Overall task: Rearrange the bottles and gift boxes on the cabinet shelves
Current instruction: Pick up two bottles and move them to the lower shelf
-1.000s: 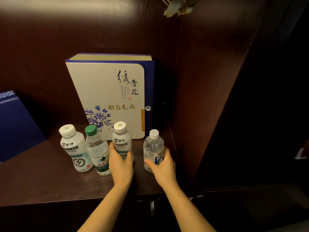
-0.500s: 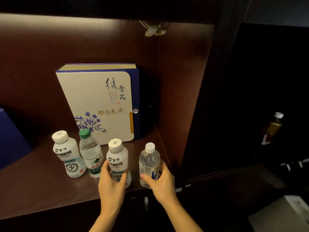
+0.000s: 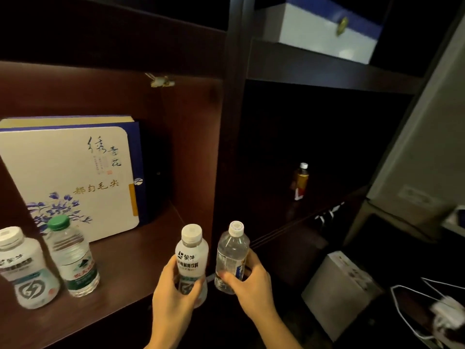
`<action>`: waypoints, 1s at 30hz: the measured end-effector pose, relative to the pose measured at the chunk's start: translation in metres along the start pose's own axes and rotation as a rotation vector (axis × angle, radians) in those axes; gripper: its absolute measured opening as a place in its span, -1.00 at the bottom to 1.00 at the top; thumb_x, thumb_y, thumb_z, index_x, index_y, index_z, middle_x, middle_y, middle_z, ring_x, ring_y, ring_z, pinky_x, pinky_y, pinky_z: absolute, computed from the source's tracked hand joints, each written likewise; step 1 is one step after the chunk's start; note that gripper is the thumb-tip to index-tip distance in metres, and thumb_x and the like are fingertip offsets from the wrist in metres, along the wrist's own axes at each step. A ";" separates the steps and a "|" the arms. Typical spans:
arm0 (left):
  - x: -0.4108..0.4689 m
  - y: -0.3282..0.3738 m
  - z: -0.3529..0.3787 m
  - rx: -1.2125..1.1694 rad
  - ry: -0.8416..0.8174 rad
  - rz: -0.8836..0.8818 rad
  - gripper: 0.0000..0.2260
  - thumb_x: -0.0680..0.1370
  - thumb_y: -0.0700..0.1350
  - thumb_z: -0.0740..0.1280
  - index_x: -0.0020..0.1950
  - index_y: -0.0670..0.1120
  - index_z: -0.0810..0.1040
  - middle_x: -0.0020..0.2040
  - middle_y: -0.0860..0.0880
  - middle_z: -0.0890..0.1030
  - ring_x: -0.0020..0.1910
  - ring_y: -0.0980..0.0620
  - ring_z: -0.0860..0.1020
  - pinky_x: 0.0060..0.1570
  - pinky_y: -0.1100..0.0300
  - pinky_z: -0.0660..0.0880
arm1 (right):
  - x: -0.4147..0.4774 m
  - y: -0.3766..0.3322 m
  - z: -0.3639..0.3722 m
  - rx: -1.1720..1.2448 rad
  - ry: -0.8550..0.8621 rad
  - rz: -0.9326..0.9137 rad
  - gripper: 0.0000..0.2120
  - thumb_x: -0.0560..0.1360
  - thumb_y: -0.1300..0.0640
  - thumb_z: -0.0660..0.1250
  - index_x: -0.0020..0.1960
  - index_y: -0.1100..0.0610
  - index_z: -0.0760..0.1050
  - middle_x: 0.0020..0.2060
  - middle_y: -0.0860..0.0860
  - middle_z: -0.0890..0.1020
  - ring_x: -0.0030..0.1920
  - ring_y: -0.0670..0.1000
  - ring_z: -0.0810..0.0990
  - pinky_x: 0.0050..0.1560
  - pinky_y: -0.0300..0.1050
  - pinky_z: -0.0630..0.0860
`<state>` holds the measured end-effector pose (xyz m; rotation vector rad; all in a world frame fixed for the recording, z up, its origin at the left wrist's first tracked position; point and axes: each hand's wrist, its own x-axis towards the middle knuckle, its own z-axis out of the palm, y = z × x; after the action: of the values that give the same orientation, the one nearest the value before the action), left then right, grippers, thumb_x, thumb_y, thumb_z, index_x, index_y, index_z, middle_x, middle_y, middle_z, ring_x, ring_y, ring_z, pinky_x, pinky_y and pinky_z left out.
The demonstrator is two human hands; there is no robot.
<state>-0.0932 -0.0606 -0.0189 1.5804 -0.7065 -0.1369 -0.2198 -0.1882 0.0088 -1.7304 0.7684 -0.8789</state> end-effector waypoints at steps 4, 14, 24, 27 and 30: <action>-0.006 0.020 0.043 -0.040 -0.123 0.052 -0.29 0.38 -0.06 0.59 0.35 0.42 0.33 0.27 0.22 0.56 0.22 0.27 0.54 0.17 0.20 0.50 | -0.008 -0.001 -0.049 -0.031 0.119 0.007 -0.32 0.26 -0.06 0.61 0.27 -0.36 0.39 0.10 -0.48 0.58 0.11 -0.38 0.57 -0.03 -0.52 0.48; 0.014 0.053 0.135 -0.049 -0.234 0.079 -0.31 0.38 -0.04 0.59 0.43 0.17 0.37 0.20 0.24 0.56 0.16 0.26 0.55 0.12 0.24 0.51 | 0.006 0.023 -0.157 -0.042 0.323 0.066 -0.30 0.27 -0.09 0.61 0.31 -0.31 0.37 0.12 -0.47 0.57 0.11 -0.35 0.59 -0.06 -0.50 0.51; 0.095 0.038 0.249 0.042 -0.127 0.034 -0.26 0.38 -0.01 0.58 0.47 0.15 0.29 0.11 0.37 0.43 0.09 0.29 0.48 0.07 0.35 0.42 | 0.142 0.085 -0.219 -0.023 0.222 0.024 -0.30 0.30 -0.10 0.60 0.36 -0.26 0.40 0.14 -0.42 0.59 0.13 -0.33 0.59 -0.03 -0.48 0.51; 0.126 0.031 0.288 0.098 -0.038 -0.001 -0.24 0.37 0.00 0.58 0.49 0.04 0.30 0.15 0.27 0.44 0.10 0.24 0.47 0.04 0.36 0.42 | 0.200 0.105 -0.234 -0.025 0.142 0.020 -0.26 0.31 -0.07 0.60 0.42 -0.12 0.40 0.14 -0.26 0.65 0.11 -0.26 0.63 0.06 -0.34 0.58; 0.149 0.024 0.318 0.149 0.028 -0.038 -0.24 0.38 0.02 0.57 0.50 0.05 0.28 0.22 0.20 0.47 0.15 0.24 0.45 0.07 0.30 0.44 | 0.249 0.118 -0.244 -0.006 0.066 0.022 -0.27 0.33 -0.03 0.60 0.44 -0.07 0.40 0.14 -0.19 0.66 0.13 -0.24 0.63 0.18 -0.13 0.60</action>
<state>-0.1368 -0.4095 0.0007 1.7352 -0.6781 -0.0918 -0.3028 -0.5460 0.0027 -1.7017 0.8330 -0.9232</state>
